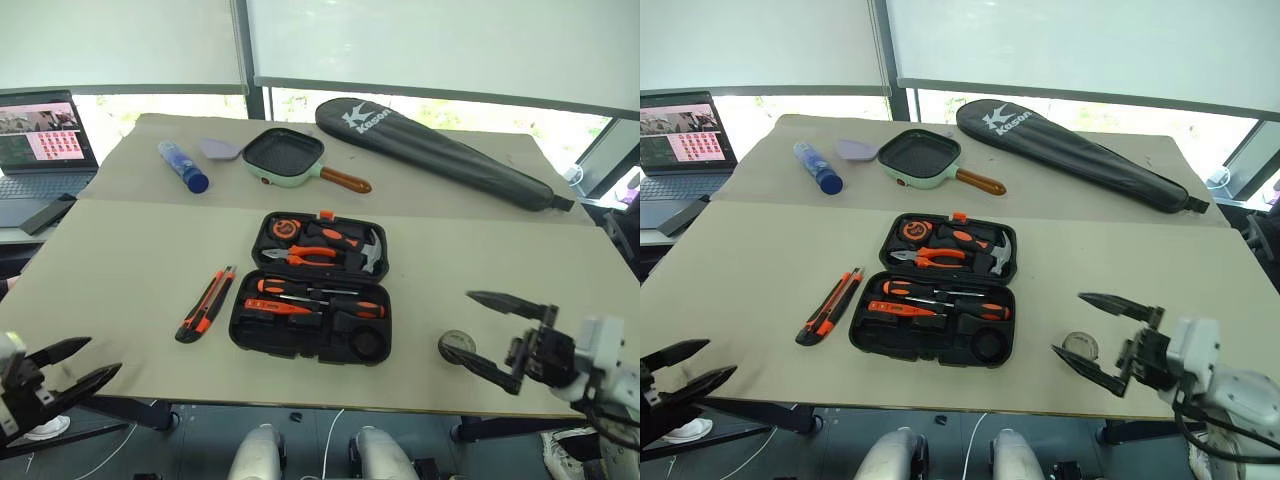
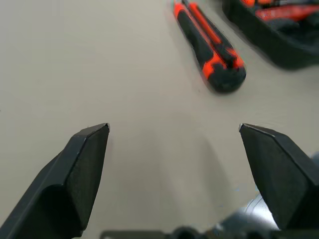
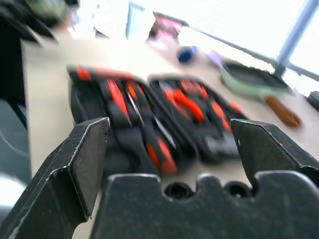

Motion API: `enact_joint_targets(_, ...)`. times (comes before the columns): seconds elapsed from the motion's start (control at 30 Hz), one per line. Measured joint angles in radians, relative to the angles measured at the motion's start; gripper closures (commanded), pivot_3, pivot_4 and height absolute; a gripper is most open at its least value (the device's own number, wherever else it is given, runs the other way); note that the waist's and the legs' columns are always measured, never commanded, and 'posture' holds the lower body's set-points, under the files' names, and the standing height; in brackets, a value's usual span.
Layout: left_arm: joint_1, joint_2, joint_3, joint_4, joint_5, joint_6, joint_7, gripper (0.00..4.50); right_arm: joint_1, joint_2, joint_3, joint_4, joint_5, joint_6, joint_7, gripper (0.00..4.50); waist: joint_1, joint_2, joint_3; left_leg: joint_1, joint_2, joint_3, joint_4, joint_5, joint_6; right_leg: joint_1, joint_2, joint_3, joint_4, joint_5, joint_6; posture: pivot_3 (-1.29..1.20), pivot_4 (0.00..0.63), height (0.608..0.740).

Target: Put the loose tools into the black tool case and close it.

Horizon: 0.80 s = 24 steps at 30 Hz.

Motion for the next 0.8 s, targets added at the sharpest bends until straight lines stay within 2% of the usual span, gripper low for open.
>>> enact_joint_targets(0.13, -0.092, 0.009, -0.113, -0.153, -0.015, 0.175, 0.14, 0.01, -0.139, 0.005, 0.115, -0.065, 0.012, 0.053, -0.038, 0.0, -0.002, 0.0, 0.0, -0.004, -0.001, 0.0, 0.0, 0.001, 0.001, -0.001, 0.001, 0.0, 0.0, 0.0, 0.0, 0.0, 0.15, 0.74)
enact_joint_targets(0.23, -0.215, -0.021, -0.238, -0.177, 0.026, 0.291, 0.287, 0.01, -0.211, 0.011, 0.175, -0.062, 0.012, 0.072, -0.046, 0.0, -0.002, 0.001, 0.0, -0.006, -0.003, -0.001, -0.001, 0.001, 0.001, -0.002, 0.002, 0.0, 0.0, 0.001, 0.002, 0.0, 0.15, 0.74)
enact_joint_targets(0.4, -0.334, -0.086, -0.38, -0.194, 0.095, 0.353, 0.42, 0.01, -0.202, 0.012, 0.194, -0.048, 0.012, 0.073, -0.033, 0.0, -0.001, -0.001, 0.0, -0.006, -0.004, -0.001, -0.001, 0.0, 0.001, -0.001, 0.002, 0.0, 0.0, 0.001, 0.002, 0.0, 0.15, 0.74)
enact_joint_targets(0.5, -0.357, -0.127, -0.409, -0.197, 0.113, 0.345, 0.45, 0.7, -0.179, 0.012, 0.194, -0.037, 0.01, 0.07, -0.019, 0.0, 0.002, 0.0, 0.0, -0.004, -0.003, -0.001, -0.001, 0.0, 0.001, 0.0, 0.002, 0.0, 0.0, 0.001, 0.001, 0.0, 0.15, 0.74)
enact_joint_targets(0.67, -0.354, -0.14, -0.431, -0.225, 0.119, 0.367, 0.472, 2.57, -0.153, 0.01, 0.179, -0.032, 0.002, 0.066, -0.012, 0.0, 0.002, 0.001, -0.001, -0.003, -0.004, -0.001, -0.001, 0.0, 0.001, 0.001, 0.002, 0.001, 0.0, 0.001, 0.001, 0.0, 0.15, 0.74)
enact_joint_targets(0.7, -0.352, -0.134, -0.432, -0.224, 0.126, 0.363, 0.472, 2.74, -0.153, 0.009, 0.175, -0.029, 0.002, 0.066, -0.011, 0.0, 0.002, 0.001, -0.001, -0.003, -0.004, -0.001, -0.001, 0.0, 0.001, 0.001, 0.002, 0.001, 0.0, 0.001, 0.001, 0.0, 0.15, 0.74)
enact_joint_targets(0.8, -0.344, -0.133, -0.426, -0.215, 0.132, 0.333, 0.449, 2.75, -0.152, 0.006, 0.172, -0.026, 0.001, 0.066, -0.01, 0.0, 0.0, 0.002, -0.001, -0.003, -0.004, -0.001, -0.001, 0.0, 0.001, 0.0, 0.002, 0.001, 0.0, 0.001, 0.001, 0.0, 0.15, 0.74)
